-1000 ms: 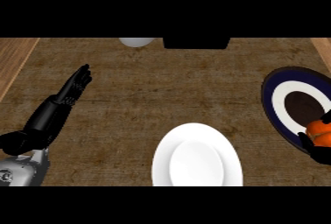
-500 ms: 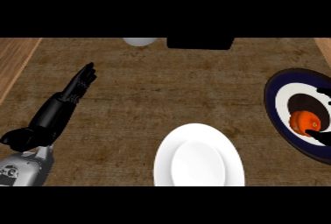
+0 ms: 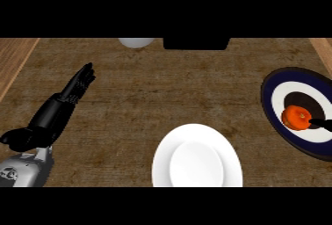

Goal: Pick the squash from the plate and place it in the plate

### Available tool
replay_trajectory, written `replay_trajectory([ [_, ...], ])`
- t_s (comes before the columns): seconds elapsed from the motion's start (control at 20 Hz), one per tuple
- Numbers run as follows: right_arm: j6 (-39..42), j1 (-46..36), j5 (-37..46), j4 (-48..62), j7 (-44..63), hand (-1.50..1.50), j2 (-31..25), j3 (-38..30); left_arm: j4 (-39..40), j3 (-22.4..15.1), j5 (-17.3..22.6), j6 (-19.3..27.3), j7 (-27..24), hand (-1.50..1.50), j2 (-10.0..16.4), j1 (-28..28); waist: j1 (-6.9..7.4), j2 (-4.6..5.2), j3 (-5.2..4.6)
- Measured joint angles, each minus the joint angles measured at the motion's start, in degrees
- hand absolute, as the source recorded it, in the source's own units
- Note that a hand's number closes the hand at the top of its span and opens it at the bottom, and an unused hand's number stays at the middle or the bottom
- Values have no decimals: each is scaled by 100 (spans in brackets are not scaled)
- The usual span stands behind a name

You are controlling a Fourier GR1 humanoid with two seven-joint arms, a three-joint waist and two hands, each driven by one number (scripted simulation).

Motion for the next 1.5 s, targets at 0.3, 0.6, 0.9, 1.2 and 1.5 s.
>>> replay_trajectory([
  [0.3,1585,65,-911,165,-369,-150,33,-653,48,76,-30,-34,-120,0,-12,120,-74,-17,-5],
  [0.6,3453,193,-1868,712,-242,-150,-110,-1280,71,126,-48,-99,-232,0,-15,187,-72,-10,-3],
  [0.9,4484,353,-2160,1504,15,-150,-513,-1735,-102,92,-108,-65,-104,0,-102,199,-38,5,8],
  [1.2,4845,542,-2141,1785,118,-150,-832,-1991,-49,146,-108,-149,-191,0,-82,269,-25,17,20],
  [1.5,5001,738,-2069,1764,144,-150,-1076,-2168,13,203,-83,-186,-146,0,-88,134,-66,16,32],
])
